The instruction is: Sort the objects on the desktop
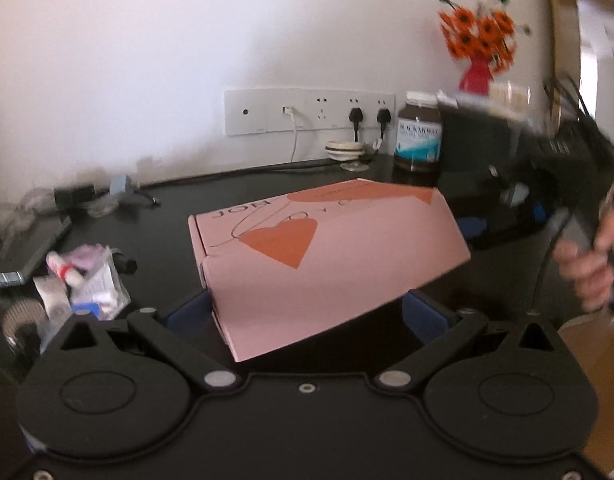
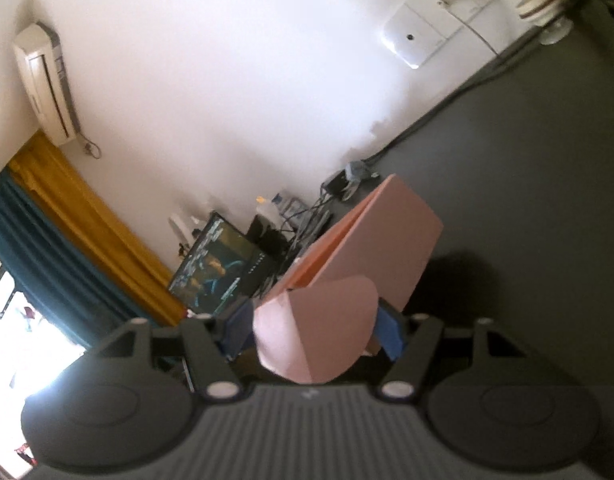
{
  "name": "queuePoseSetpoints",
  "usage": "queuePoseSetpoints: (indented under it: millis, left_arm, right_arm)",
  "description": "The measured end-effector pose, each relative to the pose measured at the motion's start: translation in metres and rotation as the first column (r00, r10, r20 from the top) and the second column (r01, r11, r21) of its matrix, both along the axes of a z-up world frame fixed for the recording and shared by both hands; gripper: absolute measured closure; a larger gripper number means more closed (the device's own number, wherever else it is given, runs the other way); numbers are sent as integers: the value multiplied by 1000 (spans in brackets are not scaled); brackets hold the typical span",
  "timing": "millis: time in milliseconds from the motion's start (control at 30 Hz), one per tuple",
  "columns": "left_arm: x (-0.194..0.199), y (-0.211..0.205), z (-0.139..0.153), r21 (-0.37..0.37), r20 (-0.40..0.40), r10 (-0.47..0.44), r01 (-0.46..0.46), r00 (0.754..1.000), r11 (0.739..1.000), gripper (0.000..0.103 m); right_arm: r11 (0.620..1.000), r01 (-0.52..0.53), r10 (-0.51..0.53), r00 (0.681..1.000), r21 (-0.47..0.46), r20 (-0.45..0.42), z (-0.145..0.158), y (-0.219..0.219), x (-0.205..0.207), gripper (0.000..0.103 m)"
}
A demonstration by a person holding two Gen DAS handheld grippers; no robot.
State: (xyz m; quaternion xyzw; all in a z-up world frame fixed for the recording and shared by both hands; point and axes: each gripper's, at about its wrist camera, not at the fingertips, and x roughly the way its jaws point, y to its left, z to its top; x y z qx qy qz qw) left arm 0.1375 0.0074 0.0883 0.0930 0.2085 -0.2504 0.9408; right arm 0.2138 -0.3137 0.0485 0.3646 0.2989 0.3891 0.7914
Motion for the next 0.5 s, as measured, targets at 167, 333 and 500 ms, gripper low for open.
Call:
queuePoseSetpoints:
  millis: [167, 333, 500]
  left_arm:
    - [-10, -27, -9, 194, 145, 58, -86, 988, 977, 0]
    - [-19, -44, -13, 257, 277, 87, -161, 957, 953, 2]
    - [-28, -44, -9, 211, 337, 91, -170, 937, 963, 2]
  right_arm:
    - [1000, -2, 3, 1000, 25, -29, -7, -4, 3, 38]
    - [999, -17, 19, 999, 46, -36, -9, -5, 3, 38]
    - [999, -32, 32, 999, 20, -10, -8, -6, -1, 38]
